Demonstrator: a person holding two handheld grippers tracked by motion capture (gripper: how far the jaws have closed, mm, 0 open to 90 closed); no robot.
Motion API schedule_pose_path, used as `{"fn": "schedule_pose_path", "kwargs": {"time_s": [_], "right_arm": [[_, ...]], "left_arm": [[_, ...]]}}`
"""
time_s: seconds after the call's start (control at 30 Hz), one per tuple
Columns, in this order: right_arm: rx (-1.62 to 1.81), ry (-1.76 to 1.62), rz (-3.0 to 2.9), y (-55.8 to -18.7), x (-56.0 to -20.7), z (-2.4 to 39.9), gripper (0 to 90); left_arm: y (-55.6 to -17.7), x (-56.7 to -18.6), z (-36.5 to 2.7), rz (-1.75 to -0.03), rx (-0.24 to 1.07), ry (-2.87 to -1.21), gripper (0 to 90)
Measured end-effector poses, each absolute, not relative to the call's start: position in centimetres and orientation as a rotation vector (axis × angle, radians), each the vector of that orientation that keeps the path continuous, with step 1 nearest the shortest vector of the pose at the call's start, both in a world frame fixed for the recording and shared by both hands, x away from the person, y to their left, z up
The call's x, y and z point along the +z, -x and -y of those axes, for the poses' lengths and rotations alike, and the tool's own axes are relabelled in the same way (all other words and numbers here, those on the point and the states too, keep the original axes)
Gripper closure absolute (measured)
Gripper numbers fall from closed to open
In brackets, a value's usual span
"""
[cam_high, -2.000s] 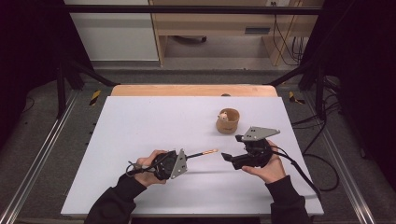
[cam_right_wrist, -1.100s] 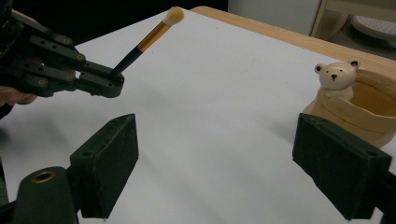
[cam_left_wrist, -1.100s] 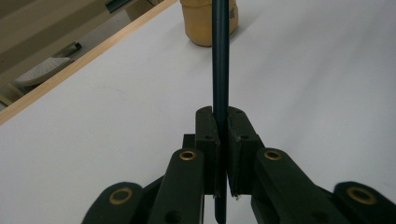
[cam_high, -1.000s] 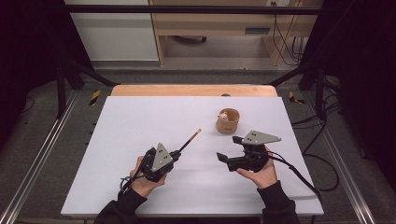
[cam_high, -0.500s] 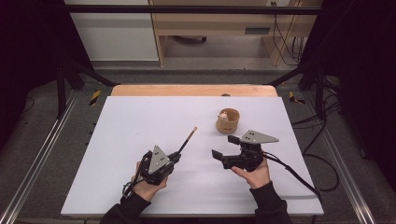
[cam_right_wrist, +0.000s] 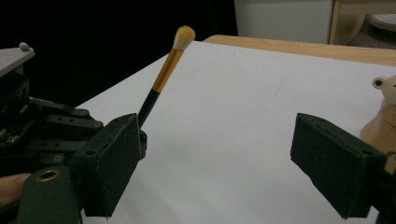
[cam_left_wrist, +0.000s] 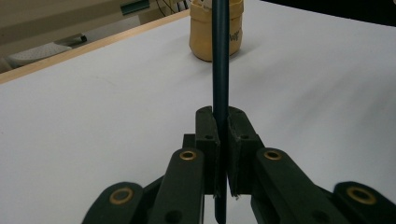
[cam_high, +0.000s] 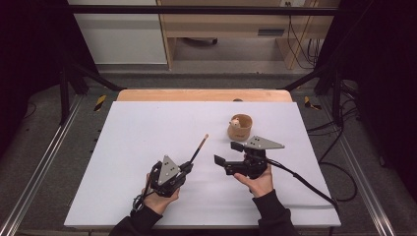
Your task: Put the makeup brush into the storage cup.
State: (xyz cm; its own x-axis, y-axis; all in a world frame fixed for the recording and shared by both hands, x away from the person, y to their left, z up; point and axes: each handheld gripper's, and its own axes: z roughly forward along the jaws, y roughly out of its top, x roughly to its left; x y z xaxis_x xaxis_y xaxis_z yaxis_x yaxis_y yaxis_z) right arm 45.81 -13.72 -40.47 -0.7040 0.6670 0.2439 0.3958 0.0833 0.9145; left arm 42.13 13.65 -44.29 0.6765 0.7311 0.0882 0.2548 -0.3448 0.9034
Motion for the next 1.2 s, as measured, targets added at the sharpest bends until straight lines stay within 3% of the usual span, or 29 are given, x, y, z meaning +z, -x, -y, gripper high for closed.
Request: {"fn": "schedule_pose_path", "kwargs": {"time_s": [0.6, 1.2], "right_arm": [[1.734, -1.131, -2.087, -46.0, -41.1, 12.8, 19.6], [1.800, -1.169, -2.079, -46.3, -41.6, 11.5, 29.2]], "left_arm": [[-41.7, -44.7, -12.8, -0.796, 0.608, -1.872, 84.2], [-42.0, -44.9, -11.6, -0.820, 0.590, -1.861, 84.2]]}}
